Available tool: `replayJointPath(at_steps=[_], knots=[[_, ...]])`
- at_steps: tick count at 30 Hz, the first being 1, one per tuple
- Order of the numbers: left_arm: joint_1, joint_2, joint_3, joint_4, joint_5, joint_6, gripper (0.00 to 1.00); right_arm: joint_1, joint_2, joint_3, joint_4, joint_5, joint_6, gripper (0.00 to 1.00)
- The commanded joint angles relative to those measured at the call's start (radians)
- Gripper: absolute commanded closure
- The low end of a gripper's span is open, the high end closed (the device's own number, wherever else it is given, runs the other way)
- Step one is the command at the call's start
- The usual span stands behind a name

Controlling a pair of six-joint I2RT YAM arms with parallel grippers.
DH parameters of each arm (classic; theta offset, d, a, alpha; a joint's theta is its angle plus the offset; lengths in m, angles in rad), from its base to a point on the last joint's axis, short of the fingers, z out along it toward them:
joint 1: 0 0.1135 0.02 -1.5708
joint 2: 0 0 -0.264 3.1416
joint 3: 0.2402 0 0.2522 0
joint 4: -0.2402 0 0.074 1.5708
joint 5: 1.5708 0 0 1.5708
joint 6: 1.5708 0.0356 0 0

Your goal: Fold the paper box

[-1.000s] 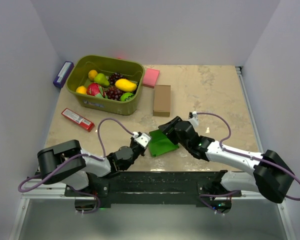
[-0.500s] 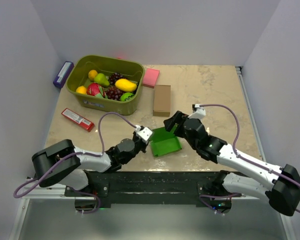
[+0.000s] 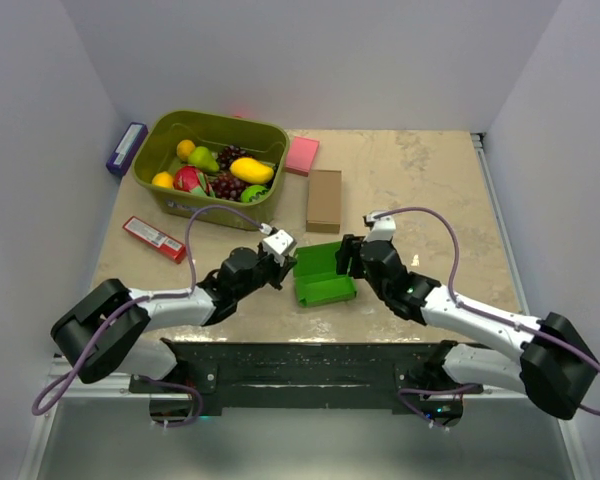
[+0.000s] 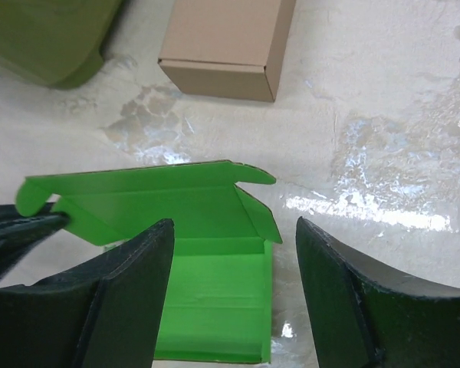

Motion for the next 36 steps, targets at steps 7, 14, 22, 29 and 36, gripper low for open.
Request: replayJointPath(at_steps=[7, 14, 22, 29, 36], knots=[[0.038, -0.01, 0.01, -0.059, 0.129, 0.006, 1.0, -0.027, 0.189, 0.017, 0.197, -0.02, -0.17, 0.29], [0.041, -0.003, 0.02, -0.067, 0.095, -0.012, 1.0, -0.029, 0.213, 0.025, 0.217, -0.096, -0.169, 0.56], [0.038, 0.027, 0.066, -0.042, 0.034, -0.078, 1.0, -0.023, 0.24, 0.018, 0.283, -0.168, -0.14, 0.94], [-0.002, 0.071, 0.182, -0.05, -0.107, -0.09, 1.0, 0.101, 0.25, 0.058, 0.363, 0.03, -0.152, 1.0], [-0.043, 0.134, 0.201, 0.121, -0.264, -0.09, 1.0, 0.255, 0.307, 0.036, 0.612, 0.333, -0.153, 1.0]])
